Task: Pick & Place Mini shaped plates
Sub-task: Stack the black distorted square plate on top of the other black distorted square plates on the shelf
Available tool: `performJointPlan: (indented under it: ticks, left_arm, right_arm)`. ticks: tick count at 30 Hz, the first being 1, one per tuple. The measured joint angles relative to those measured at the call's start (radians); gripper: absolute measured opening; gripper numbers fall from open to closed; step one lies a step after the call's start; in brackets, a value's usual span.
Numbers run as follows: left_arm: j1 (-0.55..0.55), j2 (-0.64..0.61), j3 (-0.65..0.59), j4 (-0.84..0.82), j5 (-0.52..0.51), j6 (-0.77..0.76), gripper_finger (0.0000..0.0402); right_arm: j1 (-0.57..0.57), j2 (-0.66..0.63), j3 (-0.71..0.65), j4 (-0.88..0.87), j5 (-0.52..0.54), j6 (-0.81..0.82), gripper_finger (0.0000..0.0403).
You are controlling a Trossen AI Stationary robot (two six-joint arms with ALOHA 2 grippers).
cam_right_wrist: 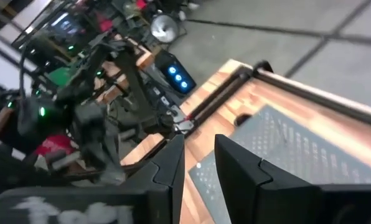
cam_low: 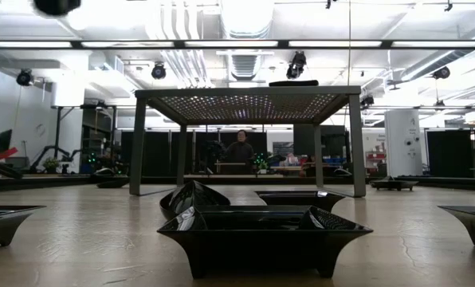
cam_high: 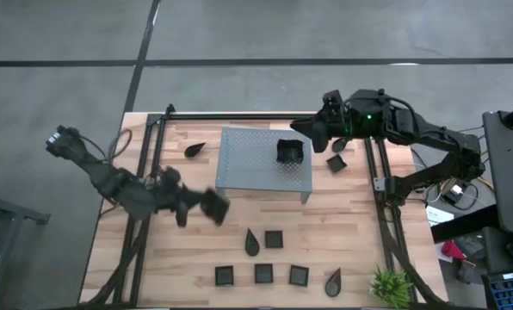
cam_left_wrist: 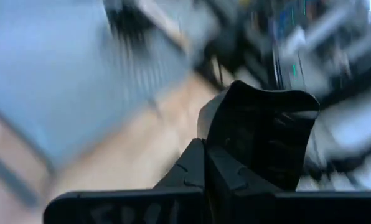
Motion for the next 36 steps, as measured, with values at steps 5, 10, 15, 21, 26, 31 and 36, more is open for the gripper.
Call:
performJointPlan:
  ticks: [5, 10, 15, 21, 26, 31, 36]
  left_arm:
    - [0.047, 0.036, 0.114, 0.103, -0.257, 0.226, 0.0]
    - [0.127, 0.106, 0.199, 0.213, -0.465, 0.504, 0.0]
    - [0.229, 0.188, 0.288, 0.221, -0.615, 0.681, 0.0]
    - [0.371, 0.281, 0.389, 0.221, -0.671, 0.912, 0.0]
    - [0.422, 0.339, 0.451, 0.222, -0.598, 1.042, 0.0]
    - [0.426, 0.364, 0.461, 0.221, -0.584, 1.084, 0.0]
    - [0.426, 0.364, 0.461, 0.222, -0.584, 1.077, 0.0]
  right_arm:
    - [0.034, 0.021, 0.0, 0.077, 0.004, -0.096, 0.0069]
    - [0.07, 0.054, 0.0, 0.118, 0.062, -0.128, 0.0061]
    - [0.119, 0.103, 0.0, 0.195, 0.171, -0.246, 0.006]
    - [0.163, 0.202, 0.0, 0.392, 0.359, -0.322, 0.0079]
    - [0.161, 0.286, 0.008, 0.535, 0.367, -0.33, 0.011]
    - [0.14, 0.328, 0.038, 0.548, 0.368, -0.279, 0.0142]
    - [0.124, 0.342, 0.051, 0.548, 0.367, -0.25, 0.0172]
